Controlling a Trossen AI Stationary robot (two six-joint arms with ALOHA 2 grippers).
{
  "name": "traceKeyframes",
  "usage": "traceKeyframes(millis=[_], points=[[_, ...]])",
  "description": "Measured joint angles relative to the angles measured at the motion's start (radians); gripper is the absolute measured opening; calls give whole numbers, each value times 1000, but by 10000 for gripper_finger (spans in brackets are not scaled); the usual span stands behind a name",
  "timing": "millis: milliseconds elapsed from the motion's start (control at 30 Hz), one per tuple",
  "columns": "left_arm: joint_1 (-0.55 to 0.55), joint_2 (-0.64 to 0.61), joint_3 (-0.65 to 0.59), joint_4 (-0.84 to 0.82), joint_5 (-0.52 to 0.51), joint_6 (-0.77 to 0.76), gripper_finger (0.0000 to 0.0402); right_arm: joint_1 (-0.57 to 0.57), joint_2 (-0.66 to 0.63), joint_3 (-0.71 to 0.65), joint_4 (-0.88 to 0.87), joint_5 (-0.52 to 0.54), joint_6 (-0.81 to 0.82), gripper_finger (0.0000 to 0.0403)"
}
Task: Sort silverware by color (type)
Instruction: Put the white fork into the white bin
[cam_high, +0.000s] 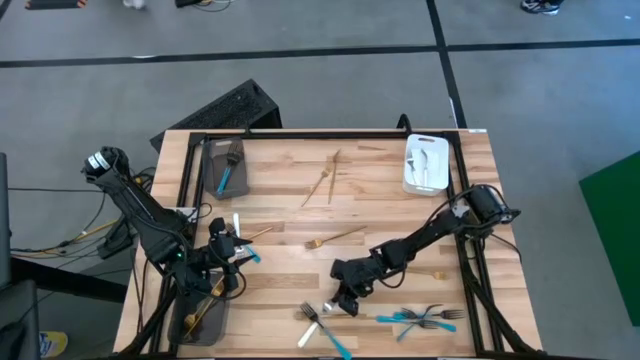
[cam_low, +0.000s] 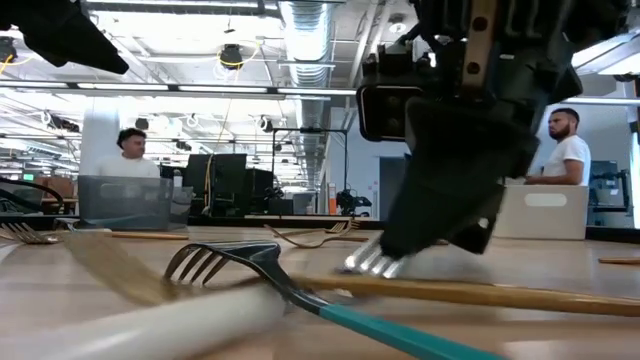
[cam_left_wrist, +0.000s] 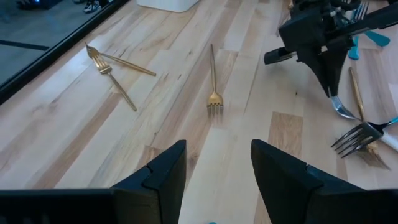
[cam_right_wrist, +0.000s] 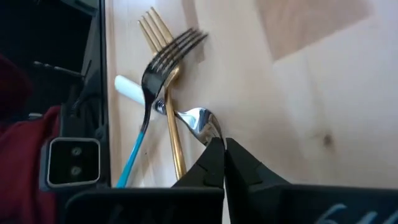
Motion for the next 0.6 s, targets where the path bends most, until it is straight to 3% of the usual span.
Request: traceKeyframes(millis=[233, 433, 600], points=[[0, 0, 0, 0, 33, -1, 168, -26, -117, -2, -103, 101, -79, 12], [0, 0, 0, 0, 44, -1, 168, -15, -313, -2, -465, 335, -110, 12], [0, 0, 0, -1, 42, 0, 168, 27, -418, -2, -640, 540, -109, 12]])
